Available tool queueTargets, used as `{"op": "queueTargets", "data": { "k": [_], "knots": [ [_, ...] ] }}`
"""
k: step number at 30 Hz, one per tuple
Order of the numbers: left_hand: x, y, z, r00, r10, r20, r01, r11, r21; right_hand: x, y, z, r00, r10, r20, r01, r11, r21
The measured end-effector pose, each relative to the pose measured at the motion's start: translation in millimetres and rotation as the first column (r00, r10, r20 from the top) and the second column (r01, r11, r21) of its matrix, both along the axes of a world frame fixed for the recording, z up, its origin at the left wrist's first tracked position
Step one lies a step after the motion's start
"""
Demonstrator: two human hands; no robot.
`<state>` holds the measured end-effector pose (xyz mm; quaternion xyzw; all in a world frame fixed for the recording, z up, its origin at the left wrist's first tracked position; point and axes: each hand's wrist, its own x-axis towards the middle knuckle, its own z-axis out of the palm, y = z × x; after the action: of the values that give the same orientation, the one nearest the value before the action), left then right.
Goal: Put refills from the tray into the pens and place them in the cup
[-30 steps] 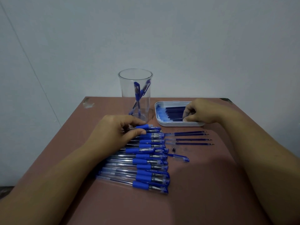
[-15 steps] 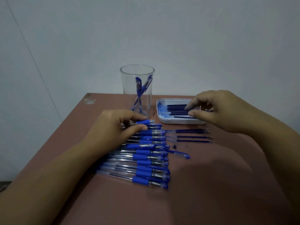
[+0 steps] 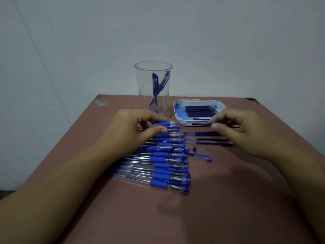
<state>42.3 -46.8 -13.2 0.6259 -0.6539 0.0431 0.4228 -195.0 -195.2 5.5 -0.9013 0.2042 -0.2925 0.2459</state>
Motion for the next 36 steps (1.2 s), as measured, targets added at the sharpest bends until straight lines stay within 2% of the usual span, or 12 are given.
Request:
{"op": "queueTargets", "data": {
  "k": [9,16,25,30,36],
  "knots": [
    [0.4,0.2,1.4,0.999,0.008,0.036,-0.01,0.999,0.031,2.4,0.8,-2.8,0.999,0.032,0.029,-0.031,0.999,-0.03],
    [-2.8,0.9,3.5,1.0,0.01,-0.025,-0.01,0.999,0.036,2.4,-2.5,-7.7,0.997,0.071,-0.002,-0.071,0.996,-0.044],
    [4.0,0.2,3.8,0.992,0.013,0.124,-0.019,0.999,0.047,8.8,-5.5,-14.7,0.998,0.049,0.037,-0.033,0.938,-0.345],
    [3.5,-0.2,1.0,0.999,0.04,0.001,-0.04,0.997,0.063,9.3,-7.1,-17.0,0.997,0.062,0.046,-0.04,0.927,-0.372],
    [0.9,-0.7,0.3,0.991,-0.02,-0.134,0.032,0.995,0.093,8.5,-7.8,-16.0,0.997,0.057,0.048,-0.03,0.901,-0.433]
  ]
}}
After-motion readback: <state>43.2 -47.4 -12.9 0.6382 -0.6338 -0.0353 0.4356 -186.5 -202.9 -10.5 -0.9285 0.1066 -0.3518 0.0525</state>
